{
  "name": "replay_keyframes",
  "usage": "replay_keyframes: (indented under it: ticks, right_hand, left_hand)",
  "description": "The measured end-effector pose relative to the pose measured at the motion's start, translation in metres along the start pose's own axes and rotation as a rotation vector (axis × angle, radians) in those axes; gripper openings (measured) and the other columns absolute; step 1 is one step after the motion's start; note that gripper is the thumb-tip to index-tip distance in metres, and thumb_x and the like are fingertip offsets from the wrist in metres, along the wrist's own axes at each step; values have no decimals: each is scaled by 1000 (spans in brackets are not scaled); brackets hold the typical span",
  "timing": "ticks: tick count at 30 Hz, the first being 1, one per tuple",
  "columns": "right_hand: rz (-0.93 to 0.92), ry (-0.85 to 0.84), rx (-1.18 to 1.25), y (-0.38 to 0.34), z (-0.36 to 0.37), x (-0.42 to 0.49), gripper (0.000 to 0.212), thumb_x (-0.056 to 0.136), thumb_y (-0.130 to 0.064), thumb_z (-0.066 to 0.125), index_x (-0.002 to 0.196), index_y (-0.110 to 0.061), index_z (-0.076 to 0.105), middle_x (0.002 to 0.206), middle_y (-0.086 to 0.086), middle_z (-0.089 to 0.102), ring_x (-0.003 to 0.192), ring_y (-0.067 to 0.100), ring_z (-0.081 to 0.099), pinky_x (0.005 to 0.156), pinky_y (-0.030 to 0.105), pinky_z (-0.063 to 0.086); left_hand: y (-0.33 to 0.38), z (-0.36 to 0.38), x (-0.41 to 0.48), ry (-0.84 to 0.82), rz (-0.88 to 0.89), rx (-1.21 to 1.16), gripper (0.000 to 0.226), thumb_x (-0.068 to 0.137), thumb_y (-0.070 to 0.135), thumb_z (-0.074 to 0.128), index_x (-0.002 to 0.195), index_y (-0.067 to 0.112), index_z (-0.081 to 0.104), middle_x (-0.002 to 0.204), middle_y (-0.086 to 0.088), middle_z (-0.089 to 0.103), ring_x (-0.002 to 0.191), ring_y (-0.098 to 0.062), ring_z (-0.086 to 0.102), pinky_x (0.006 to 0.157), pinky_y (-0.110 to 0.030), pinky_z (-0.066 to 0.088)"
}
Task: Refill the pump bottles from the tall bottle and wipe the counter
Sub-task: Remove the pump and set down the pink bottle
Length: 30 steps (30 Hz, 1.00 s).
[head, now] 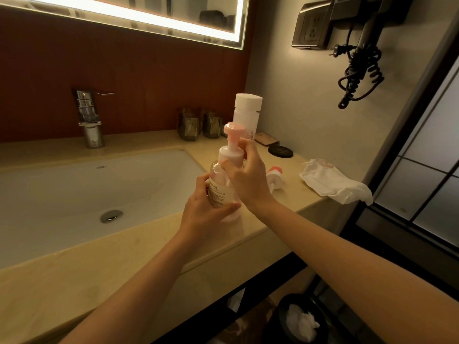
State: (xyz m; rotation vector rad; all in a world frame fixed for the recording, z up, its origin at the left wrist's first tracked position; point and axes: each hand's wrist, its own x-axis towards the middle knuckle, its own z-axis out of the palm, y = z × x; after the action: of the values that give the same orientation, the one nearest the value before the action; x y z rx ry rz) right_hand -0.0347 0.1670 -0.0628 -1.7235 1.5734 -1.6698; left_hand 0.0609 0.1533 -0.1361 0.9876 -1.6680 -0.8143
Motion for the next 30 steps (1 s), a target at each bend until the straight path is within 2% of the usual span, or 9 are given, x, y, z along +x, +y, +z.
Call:
replay_keyframes:
  ticks: [3,8,12,15,20,24,27,30]
  right_hand:
    - [13,-4,-5,0,0,-1,49,85,-24,63,127,-16,40,124,1,50,104,10,48,85,24,45]
    - [-22,114,-95,4,3,1,50,77,-32,71,115,-12,45,117,6,51,104,15,49,89,25,47]
    - [-2,24,-39,2,2,1,41,84,-23,64,120,-13,48,114,2,54,101,12,51,87,25,46]
    - [0,-57,-1,1,2,-1,46,86,-22,62,127,-15,43,120,3,54,103,13,52,87,26,47]
    - [-69,97,-122,5,6,-1,57,77,-33,71,122,-12,44,121,7,48,107,15,47,88,23,45]
    - [-45,92,-90,5,2,2,52,78,-25,71,121,-12,43,119,5,51,102,12,49,80,11,41]
    - [-36,18,-17,4,1,-1,50,84,-19,64,127,-14,39,122,5,53,101,12,51,82,19,44]
    - [-60,58,-75,8,6,-3,55,81,-26,67,127,-12,39,124,7,49,106,15,49,85,25,46]
  left_hand:
    - [-1,0,0,0,-6,-5,74,66,28,79,124,24,34,109,6,56,99,-14,58,79,-30,54]
    - [0,0,0,-5,-9,-13,74,66,29,78,125,24,34,110,8,54,100,-13,57,81,-29,53]
    - [-1,0,0,6,-10,-28,73,65,28,79,124,25,35,108,8,55,98,-11,57,79,-26,53]
    - [-1,0,0,9,-9,-41,71,64,28,80,119,29,35,104,9,56,96,-11,59,77,-27,53]
    - [-1,0,0,5,3,-28,73,65,26,80,122,26,35,104,9,55,96,-11,57,77,-23,51]
    - [0,0,0,4,12,-17,72,66,26,79,122,27,33,105,10,54,97,-10,56,78,-23,51]
    - [0,0,0,3,17,-20,72,66,26,79,122,27,34,105,7,56,96,-12,58,78,-27,53]
    - [-2,-1,0,8,21,-17,72,64,26,80,119,29,34,102,9,57,95,-11,59,77,-29,54]
